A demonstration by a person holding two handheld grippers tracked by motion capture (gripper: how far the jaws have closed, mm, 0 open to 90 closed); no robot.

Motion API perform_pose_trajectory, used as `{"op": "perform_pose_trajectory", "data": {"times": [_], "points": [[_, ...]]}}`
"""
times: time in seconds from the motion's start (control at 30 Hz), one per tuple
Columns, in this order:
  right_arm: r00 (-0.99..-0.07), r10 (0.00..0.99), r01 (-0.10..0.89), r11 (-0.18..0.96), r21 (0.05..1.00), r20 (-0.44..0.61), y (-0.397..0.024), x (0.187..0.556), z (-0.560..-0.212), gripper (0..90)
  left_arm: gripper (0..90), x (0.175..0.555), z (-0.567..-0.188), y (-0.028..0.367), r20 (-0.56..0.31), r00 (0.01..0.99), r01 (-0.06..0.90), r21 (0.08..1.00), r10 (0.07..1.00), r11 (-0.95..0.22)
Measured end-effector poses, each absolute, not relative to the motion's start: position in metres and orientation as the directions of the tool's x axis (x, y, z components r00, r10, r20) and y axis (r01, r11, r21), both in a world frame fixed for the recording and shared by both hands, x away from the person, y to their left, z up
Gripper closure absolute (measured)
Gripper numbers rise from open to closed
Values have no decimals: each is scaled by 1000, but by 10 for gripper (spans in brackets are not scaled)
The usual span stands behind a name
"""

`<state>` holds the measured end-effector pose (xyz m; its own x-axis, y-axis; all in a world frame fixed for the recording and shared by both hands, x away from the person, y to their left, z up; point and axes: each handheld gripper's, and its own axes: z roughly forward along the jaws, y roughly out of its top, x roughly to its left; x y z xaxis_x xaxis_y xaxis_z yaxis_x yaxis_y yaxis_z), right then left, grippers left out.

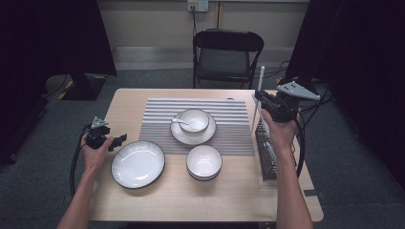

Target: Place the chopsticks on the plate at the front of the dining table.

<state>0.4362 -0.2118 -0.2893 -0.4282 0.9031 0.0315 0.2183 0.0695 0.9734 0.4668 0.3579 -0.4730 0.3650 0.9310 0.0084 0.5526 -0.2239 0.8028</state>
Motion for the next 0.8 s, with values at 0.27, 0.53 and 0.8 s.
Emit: {"op": "perform_pose_trajectory", "data": {"times": [0.27, 0.53, 0.8], "points": [[-459, 888, 221, 75, 972, 36, -199, 438, -291, 854, 173, 458, -460, 350, -5, 408, 519, 824, 913, -227], [-492, 870, 223, 81, 971, 41, -185, 442, -296, 854, 157, 450, -437, 323, 9, 526, 456, 841, 851, -291], [-529, 848, 216, 92, 972, 37, -173, 443, -296, 854, 176, 443, -426, 293, 36, 598, 390, 860, 801, -329]]}}
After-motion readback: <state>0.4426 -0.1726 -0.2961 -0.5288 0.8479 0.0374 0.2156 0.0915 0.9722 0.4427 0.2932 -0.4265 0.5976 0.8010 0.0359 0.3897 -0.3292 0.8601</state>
